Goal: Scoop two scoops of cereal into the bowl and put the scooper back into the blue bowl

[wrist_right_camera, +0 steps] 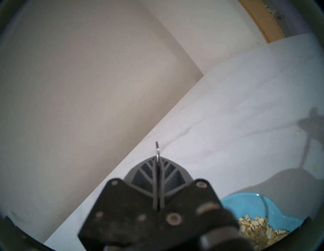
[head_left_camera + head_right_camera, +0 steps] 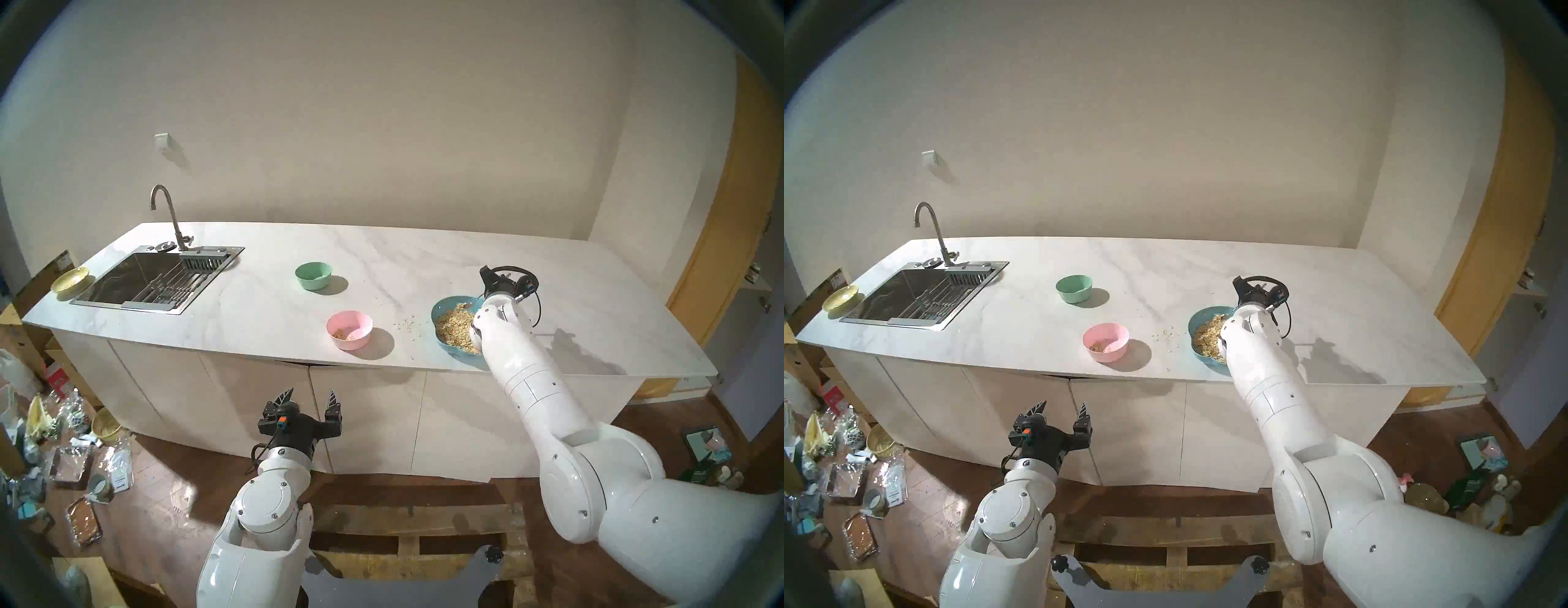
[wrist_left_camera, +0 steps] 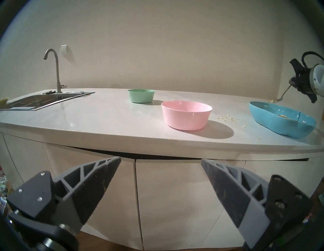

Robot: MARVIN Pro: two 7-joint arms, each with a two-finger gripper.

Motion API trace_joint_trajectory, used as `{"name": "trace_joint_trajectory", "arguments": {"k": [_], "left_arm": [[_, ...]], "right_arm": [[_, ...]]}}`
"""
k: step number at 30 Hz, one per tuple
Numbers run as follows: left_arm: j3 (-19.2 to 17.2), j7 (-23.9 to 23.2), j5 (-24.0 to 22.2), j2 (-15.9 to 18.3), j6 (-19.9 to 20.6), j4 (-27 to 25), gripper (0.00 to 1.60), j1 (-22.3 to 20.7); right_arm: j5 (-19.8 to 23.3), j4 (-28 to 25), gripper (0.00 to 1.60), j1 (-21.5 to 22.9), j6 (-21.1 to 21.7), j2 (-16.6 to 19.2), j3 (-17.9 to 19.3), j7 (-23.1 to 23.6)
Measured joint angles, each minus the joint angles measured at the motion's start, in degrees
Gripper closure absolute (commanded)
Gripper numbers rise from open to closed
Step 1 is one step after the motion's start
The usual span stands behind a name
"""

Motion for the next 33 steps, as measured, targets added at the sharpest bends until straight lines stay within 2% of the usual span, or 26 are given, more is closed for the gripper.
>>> {"name": "trace_joint_trajectory", "arguments": {"k": [16, 33], "left_arm": [[0.0, 0.0, 0.0, 0.0, 0.0, 0.0, 0.00, 0.0], [0.0, 0.0, 0.0, 0.0, 0.0, 0.0, 0.00, 0.0]], "right_arm": [[-0.4, 9.1, 1.60, 2.0, -1.8, 1.5, -1.2, 5.6], [-0.3, 13.4, 1.60, 4.1, -3.2, 2.7, -1.2, 9.4]]}}
